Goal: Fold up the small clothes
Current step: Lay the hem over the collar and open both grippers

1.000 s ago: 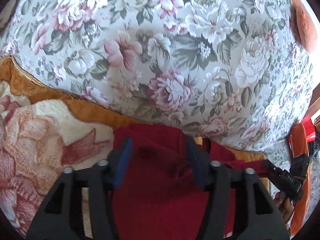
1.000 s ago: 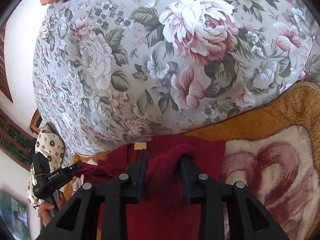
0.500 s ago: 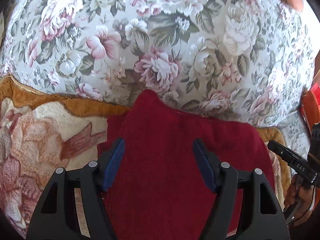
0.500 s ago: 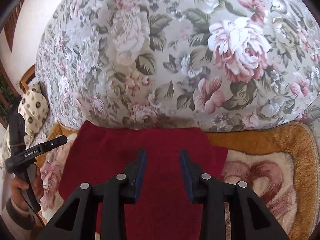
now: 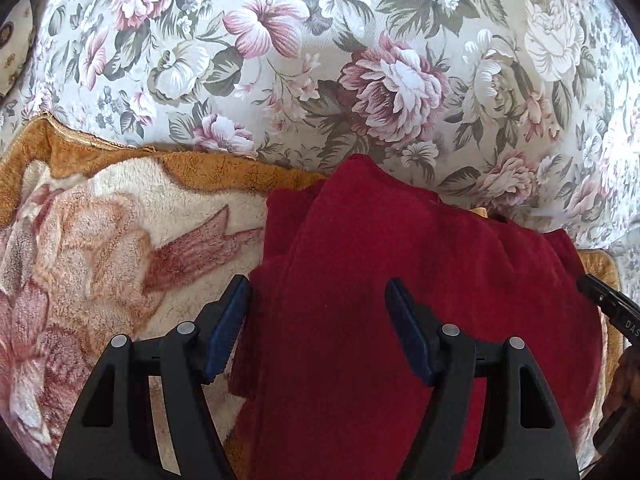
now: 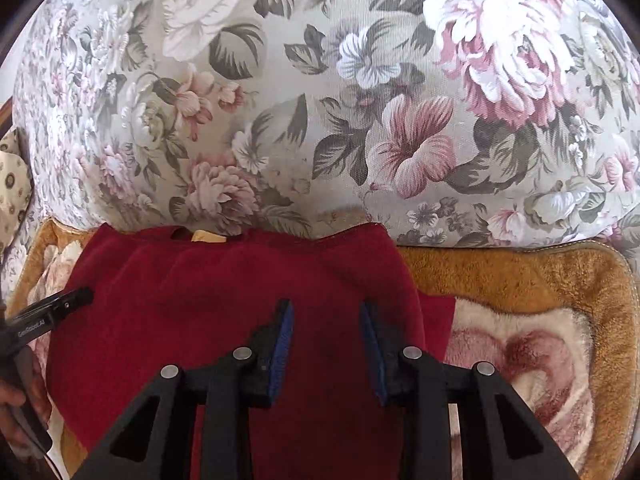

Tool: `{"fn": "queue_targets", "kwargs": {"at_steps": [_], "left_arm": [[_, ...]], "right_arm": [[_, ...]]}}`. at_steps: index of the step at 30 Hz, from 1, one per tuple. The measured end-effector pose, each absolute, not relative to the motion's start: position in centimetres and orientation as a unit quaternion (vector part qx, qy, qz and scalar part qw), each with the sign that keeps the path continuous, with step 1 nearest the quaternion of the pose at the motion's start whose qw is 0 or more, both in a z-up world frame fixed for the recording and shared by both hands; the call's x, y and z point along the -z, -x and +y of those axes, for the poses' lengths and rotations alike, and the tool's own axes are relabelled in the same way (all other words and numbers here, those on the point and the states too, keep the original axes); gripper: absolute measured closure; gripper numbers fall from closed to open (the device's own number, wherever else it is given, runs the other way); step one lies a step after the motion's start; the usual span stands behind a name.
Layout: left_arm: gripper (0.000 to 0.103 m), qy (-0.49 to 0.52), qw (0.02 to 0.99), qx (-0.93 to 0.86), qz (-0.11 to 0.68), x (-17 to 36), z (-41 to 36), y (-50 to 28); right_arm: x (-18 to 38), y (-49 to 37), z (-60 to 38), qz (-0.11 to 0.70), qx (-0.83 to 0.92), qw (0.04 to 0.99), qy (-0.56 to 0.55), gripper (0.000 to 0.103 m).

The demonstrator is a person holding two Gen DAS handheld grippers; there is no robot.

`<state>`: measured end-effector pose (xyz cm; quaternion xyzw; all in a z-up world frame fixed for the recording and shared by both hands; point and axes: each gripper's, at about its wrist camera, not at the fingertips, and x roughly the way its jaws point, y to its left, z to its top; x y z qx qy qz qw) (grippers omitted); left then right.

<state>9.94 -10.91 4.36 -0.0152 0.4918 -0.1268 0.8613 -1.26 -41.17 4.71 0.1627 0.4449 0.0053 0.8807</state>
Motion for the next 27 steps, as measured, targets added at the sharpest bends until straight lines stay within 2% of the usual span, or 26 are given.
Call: {"fn": "queue_targets", "kwargs": {"at_steps": [8,12,21,27], "left_arm": [[0.033,-0.006,0.878,0.133,0.459,-6.3,-10.5,-5.7],[0.033,-0.014,0.881,0.130,0.454,-7.1,-10.9,-4.4],[0.033,-0.016,0.883,0.125,0.451,-7.8,-10.5,-0.5],[0.033,0.008,0.877,0.130,0.463,-7.2,-10.4,-0.1]], "right_arm": [[-5.5,8.4,-40.1,0.425,-0.020,0.887,-0.182,0.070],[-2.8,8.9,-39.1,0.440,-0.013,0.883,-0.163,0.070],[-6.3,10.9,-38.9,0.418,-0.023,0.887,-0.194,0.070],[-5.8,11.7,-39.0,0.424,-0.012,0.884,-0.197,0.070]]}}
